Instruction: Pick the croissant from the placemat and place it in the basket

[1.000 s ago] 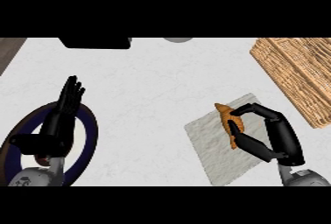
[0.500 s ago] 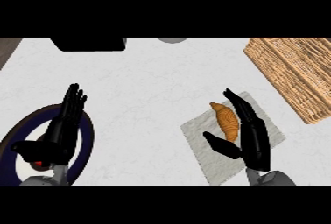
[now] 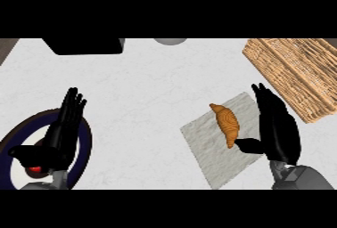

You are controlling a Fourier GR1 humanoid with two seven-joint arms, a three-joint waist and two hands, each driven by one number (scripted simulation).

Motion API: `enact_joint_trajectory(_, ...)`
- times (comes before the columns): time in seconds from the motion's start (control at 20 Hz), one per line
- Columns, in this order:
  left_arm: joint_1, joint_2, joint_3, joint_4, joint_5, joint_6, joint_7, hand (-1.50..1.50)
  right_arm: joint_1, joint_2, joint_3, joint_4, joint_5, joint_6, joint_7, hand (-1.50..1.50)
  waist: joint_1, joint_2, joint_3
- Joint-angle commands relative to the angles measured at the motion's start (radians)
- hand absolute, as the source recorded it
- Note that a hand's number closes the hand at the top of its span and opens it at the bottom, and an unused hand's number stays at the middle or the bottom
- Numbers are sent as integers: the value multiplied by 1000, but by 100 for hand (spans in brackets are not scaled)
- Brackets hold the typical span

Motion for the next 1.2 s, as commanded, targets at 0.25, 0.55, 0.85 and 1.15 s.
enact_joint_trajectory(0.25, -19, 10, 0, -36, 12, -20, 38, 0, -195, 139, 108, -285, -56, 600, 525, -150, 37, 12, 11)
enact_joint_trajectory(0.55, 37, -24, -34, -31, -20, -12, -13, 0, -290, 197, 56, -232, -45, 742, 657, -150, 46, 19, 14)
enact_joint_trajectory(0.85, -24, 10, 27, -8, 6, -35, 20, 0, -283, 240, 32, -191, -7, 790, 664, -150, 34, 23, 15)
enact_joint_trajectory(1.15, 48, -25, -13, -54, -26, -31, -23, 0, -197, 295, 26, -197, 78, 748, 614, -150, 43, 23, 17)
